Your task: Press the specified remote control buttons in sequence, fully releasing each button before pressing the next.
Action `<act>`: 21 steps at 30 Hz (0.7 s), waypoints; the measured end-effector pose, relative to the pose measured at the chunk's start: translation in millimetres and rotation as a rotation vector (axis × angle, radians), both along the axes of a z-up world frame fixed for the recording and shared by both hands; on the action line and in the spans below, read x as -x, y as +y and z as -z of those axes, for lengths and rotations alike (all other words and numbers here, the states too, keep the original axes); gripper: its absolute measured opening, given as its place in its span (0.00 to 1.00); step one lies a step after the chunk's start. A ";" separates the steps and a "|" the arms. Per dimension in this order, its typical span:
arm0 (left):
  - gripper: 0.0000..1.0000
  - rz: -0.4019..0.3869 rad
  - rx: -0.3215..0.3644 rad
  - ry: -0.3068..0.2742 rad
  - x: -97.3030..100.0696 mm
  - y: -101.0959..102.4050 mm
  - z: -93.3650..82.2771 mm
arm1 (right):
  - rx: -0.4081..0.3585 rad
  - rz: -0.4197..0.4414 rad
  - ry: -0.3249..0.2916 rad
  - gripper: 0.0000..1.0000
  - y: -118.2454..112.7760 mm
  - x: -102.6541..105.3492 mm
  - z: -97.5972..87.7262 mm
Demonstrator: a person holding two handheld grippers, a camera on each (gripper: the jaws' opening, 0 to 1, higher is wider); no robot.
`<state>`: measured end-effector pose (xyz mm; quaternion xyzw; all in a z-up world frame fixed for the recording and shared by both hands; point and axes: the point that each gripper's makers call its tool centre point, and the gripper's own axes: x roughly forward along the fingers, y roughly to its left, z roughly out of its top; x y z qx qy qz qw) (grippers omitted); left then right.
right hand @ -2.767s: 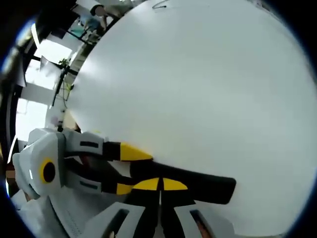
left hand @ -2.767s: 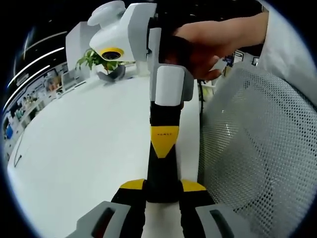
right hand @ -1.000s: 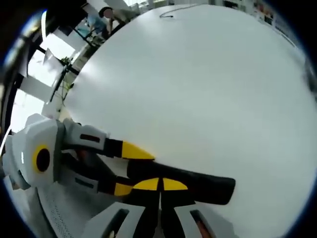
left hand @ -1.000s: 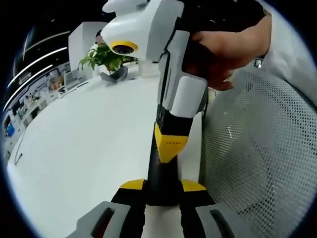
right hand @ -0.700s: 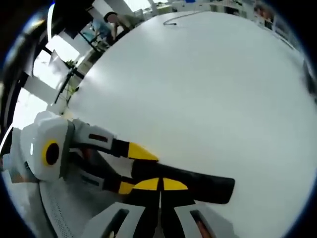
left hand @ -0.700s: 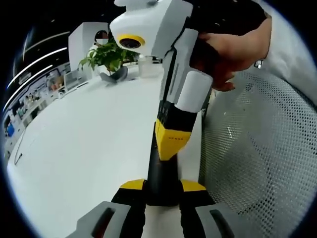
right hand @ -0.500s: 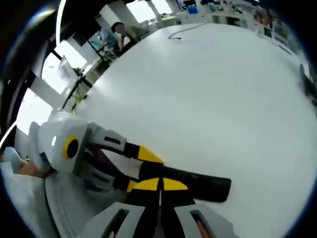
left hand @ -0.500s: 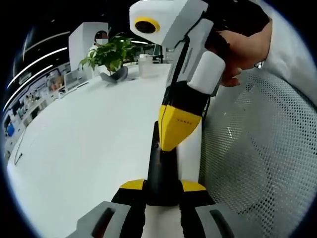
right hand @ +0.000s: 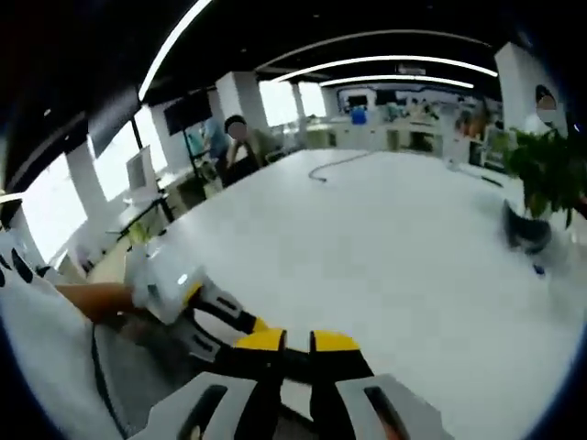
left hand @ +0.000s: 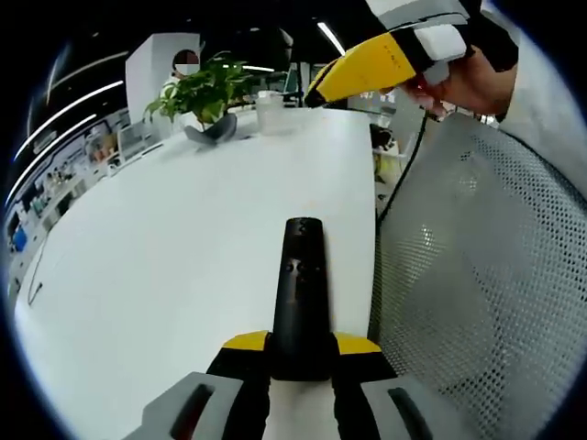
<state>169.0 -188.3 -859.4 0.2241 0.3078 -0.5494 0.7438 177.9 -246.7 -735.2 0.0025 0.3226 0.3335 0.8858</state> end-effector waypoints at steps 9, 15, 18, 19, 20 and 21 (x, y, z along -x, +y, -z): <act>0.23 0.006 -0.019 0.009 -0.1 0.3 0.2 | 0.054 0.070 -0.130 0.51 -21.3 -15.9 6.3; 0.23 0.018 -0.024 0.011 -2.6 0.5 -0.2 | 0.023 0.181 -0.252 0.73 -30.9 -32.2 -6.0; 0.23 0.027 -0.033 0.013 -5.9 0.9 0.2 | 0.047 0.225 -0.293 0.75 -39.6 -35.3 -9.7; 0.23 0.029 -0.036 0.015 -6.7 1.4 -0.1 | 0.049 0.233 -0.299 0.77 -41.1 -35.7 -9.8; 0.23 0.037 -0.040 0.014 -7.6 1.4 -0.6 | 0.068 0.248 -0.297 0.77 -44.9 -37.0 -7.7; 0.23 0.046 -0.048 0.015 -7.7 2.5 -0.5 | 0.086 0.256 -0.291 0.76 -47.4 -37.6 -5.2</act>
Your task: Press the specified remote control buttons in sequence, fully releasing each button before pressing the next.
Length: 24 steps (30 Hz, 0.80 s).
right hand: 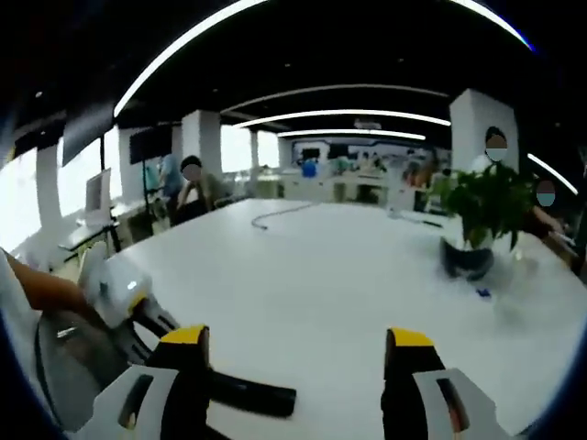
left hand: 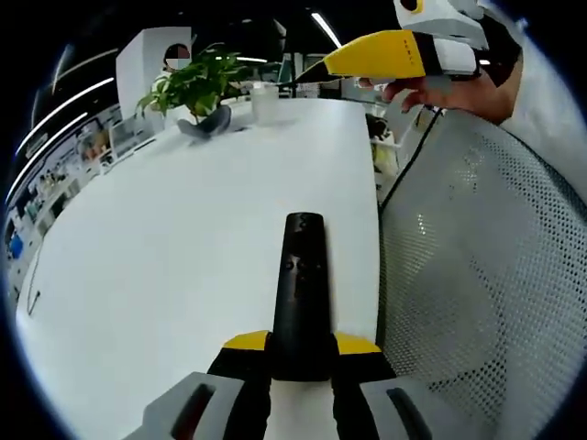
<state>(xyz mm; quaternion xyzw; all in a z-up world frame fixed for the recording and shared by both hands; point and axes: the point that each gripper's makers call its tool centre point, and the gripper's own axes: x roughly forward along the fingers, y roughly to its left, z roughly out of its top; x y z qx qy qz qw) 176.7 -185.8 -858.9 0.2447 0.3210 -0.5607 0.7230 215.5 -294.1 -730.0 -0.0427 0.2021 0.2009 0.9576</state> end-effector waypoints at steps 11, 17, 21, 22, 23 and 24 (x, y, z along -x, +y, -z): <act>0.22 0.025 -0.036 -0.024 -27.9 11.9 0.4 | 0.046 0.007 0.002 0.74 -3.7 1.0 4.9; 0.22 0.036 -0.068 -0.054 -66.1 20.7 -3.9 | 0.011 -0.028 -0.016 0.82 5.0 1.7 0.7; 0.22 0.039 -0.083 -0.070 -95.2 27.1 -6.7 | 0.032 -0.030 0.021 0.83 4.3 2.2 8.3; 0.22 0.045 -0.092 -0.075 -101.2 28.5 -6.5 | 0.034 -0.026 0.017 0.82 3.4 1.9 7.9; 0.22 0.052 -0.104 -0.083 -106.1 30.1 -6.4 | 0.038 -0.021 0.016 0.82 2.3 1.5 8.3; 0.22 0.069 -0.127 -0.108 -114.7 32.5 -6.6 | 0.040 -0.021 0.021 0.82 2.1 1.3 9.5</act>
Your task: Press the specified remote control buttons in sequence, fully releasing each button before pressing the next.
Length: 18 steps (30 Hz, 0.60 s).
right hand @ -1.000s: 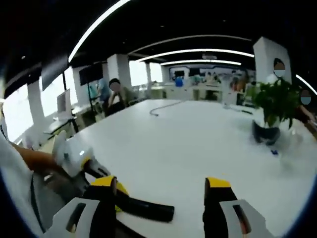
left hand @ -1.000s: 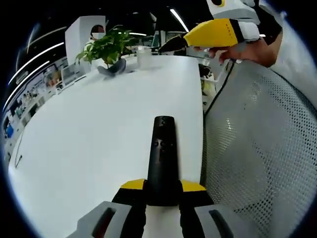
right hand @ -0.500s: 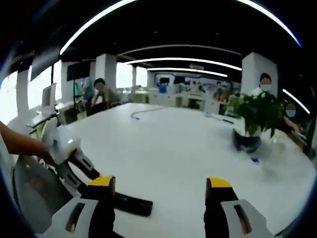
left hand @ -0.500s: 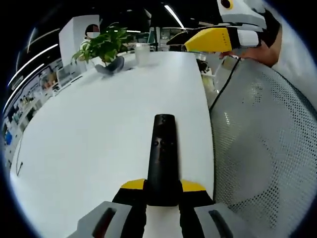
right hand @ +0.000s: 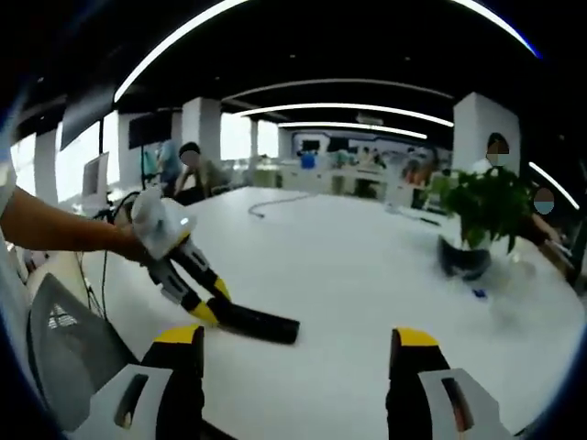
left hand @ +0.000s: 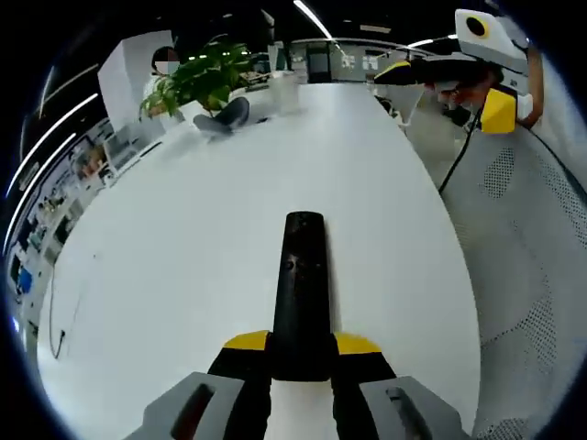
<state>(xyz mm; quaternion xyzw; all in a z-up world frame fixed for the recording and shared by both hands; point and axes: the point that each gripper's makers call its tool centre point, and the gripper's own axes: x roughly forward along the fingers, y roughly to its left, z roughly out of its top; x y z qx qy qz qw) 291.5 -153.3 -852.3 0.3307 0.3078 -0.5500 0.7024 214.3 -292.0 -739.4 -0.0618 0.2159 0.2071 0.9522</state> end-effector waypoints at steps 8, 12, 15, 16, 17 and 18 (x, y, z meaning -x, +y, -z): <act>0.23 0.019 -0.029 -0.024 -45.8 6.9 -1.4 | 0.033 0.000 0.031 0.80 -1.9 0.6 8.0; 0.23 0.055 -0.078 -0.047 -65.5 12.6 3.2 | 0.045 0.002 0.033 0.79 -2.7 1.0 9.2; 0.23 0.051 -0.081 -0.050 -81.2 15.6 3.3 | 0.059 0.004 0.044 0.79 -3.4 0.9 12.1; 0.23 0.049 -0.083 -0.047 -86.6 16.8 3.3 | 0.063 0.005 0.046 0.79 -3.6 0.9 12.7; 0.23 0.048 -0.085 -0.049 -91.1 18.1 3.2 | 0.068 0.006 0.049 0.79 -3.9 1.1 13.6; 0.23 0.047 -0.090 -0.058 -98.6 20.4 3.2 | 0.070 0.006 0.052 0.79 -4.1 1.2 14.4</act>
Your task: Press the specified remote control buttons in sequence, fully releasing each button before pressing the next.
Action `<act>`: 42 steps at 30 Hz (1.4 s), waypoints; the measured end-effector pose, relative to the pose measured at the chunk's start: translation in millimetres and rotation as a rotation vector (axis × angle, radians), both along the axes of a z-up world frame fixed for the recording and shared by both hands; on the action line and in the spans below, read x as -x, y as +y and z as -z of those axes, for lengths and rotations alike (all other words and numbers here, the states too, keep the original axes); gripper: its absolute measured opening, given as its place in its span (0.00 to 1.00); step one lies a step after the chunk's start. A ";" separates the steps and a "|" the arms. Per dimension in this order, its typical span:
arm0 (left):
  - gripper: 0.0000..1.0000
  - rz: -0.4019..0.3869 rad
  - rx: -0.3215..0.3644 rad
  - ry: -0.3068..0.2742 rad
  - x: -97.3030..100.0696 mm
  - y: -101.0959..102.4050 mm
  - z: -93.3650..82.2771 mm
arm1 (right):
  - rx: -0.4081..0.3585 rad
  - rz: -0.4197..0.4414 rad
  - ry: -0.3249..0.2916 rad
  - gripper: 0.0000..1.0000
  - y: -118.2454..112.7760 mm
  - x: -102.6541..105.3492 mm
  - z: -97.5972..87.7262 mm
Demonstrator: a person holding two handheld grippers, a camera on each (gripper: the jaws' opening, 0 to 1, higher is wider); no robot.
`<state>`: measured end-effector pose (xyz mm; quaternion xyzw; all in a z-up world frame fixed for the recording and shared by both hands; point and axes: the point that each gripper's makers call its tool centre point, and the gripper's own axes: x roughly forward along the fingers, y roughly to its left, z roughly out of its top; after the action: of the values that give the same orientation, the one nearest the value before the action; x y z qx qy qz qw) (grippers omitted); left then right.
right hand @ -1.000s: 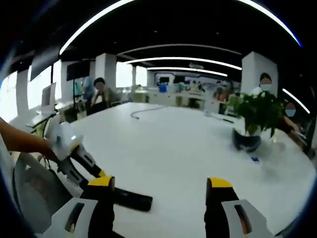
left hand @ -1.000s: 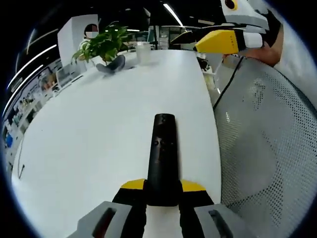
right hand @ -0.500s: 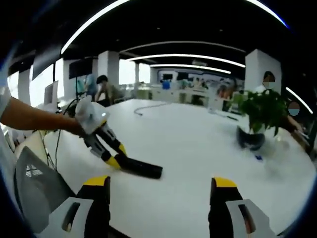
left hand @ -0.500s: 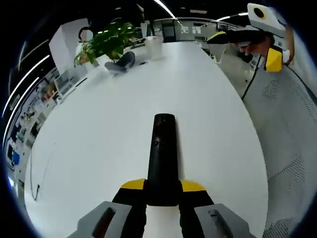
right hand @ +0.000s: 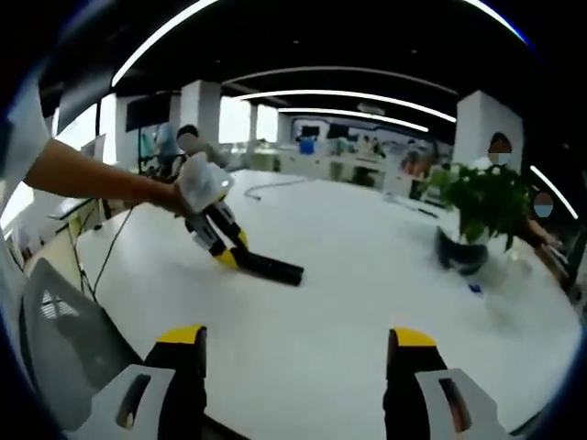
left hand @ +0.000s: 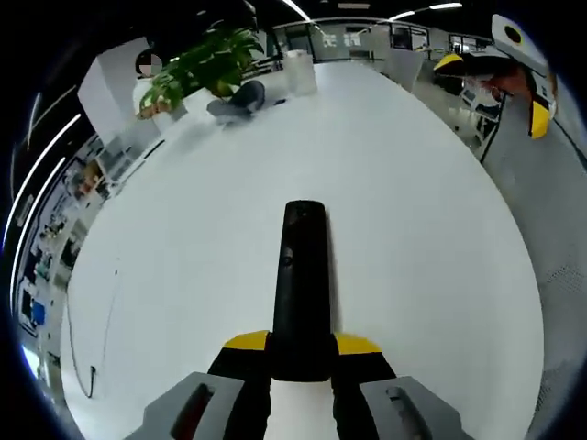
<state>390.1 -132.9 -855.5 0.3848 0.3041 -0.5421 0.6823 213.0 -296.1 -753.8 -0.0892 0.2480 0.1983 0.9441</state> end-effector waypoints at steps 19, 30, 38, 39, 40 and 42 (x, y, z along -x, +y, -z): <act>0.23 0.031 -0.076 -0.071 -93.0 9.0 1.0 | 0.045 0.012 0.059 0.77 -3.8 1.6 13.4; 0.24 0.012 -0.053 -0.032 -115.4 9.2 -1.3 | 0.048 0.010 0.075 0.77 -3.8 2.6 16.6; 0.28 -0.049 -0.069 -0.066 -119.3 10.6 -6.4 | 0.040 0.003 0.064 0.76 -2.6 2.2 14.4; 0.30 -0.067 -0.068 -0.066 -120.6 11.3 -6.7 | 0.040 0.005 0.060 0.76 -2.9 1.9 13.7; 0.31 -0.111 -0.066 -0.063 -121.5 13.2 -6.8 | 0.038 0.006 0.058 0.76 -2.9 1.9 13.1; 0.34 -0.176 -0.043 -0.076 -123.7 15.3 -7.5 | 0.036 0.007 0.050 0.77 -3.2 1.5 11.8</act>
<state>513.8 -117.5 -848.0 0.3916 0.3223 -0.4585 0.7298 211.5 -299.3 -765.6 -0.1003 0.2754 0.1925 0.9365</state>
